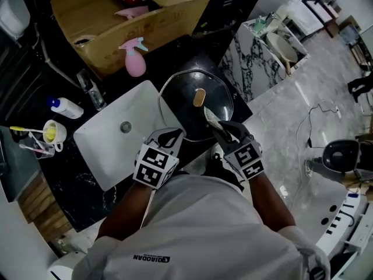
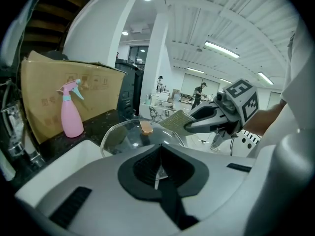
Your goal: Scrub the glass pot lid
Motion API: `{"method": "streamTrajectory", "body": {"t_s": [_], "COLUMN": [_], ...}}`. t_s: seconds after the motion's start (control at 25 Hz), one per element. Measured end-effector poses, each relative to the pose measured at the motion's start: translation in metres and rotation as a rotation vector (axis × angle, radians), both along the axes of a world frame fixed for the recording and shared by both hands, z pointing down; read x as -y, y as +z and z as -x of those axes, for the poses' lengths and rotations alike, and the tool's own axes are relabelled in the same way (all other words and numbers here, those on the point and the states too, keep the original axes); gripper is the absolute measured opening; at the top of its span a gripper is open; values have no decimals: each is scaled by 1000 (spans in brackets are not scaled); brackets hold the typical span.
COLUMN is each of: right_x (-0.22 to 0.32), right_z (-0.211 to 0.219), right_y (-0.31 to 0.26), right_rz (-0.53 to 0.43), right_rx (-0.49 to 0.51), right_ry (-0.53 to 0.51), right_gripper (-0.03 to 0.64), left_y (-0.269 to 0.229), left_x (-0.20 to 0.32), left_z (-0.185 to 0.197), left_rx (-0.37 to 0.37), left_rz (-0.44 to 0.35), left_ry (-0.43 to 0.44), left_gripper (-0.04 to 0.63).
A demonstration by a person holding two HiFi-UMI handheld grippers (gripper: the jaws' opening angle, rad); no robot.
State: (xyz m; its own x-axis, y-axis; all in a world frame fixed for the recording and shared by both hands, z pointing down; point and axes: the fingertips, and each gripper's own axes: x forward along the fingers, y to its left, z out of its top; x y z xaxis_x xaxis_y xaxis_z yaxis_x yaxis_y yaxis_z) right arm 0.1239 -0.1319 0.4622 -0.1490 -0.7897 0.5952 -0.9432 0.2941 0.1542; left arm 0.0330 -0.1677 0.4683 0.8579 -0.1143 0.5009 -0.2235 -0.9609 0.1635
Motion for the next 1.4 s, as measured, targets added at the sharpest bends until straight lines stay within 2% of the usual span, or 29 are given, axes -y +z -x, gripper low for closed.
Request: {"method": "streamTrajectory", "body": {"t_s": [0.28,0.4,0.64,0.92,1.12,1.4], "right_x": [54,79,111,121,117,111], "right_z": [-28,-34,-35,-30,-24,-15], "right_y": [-1,2,20,34,38,40], "right_rz": [20,31,76,146,184,202], "right_rx": [-247,-303,-366,-393,-402,-410], "right_ry": [-132,-177,-250,-297,-313,-316], "right_gripper": [84,84,84,86,87,96], "left_y": [3,4,5,2,4,0], "left_x": [23,25,26,30,29,27], "left_z": [12,13,15,25,33,37], "left_rx": [-14,-12,-15,-53,-31,-37], "left_rz": [6,17,43,113,78,57], "left_ry": [-158,-199,-238,-273,-266,-251], "left_gripper": [15,15,15,15,15,15]}}
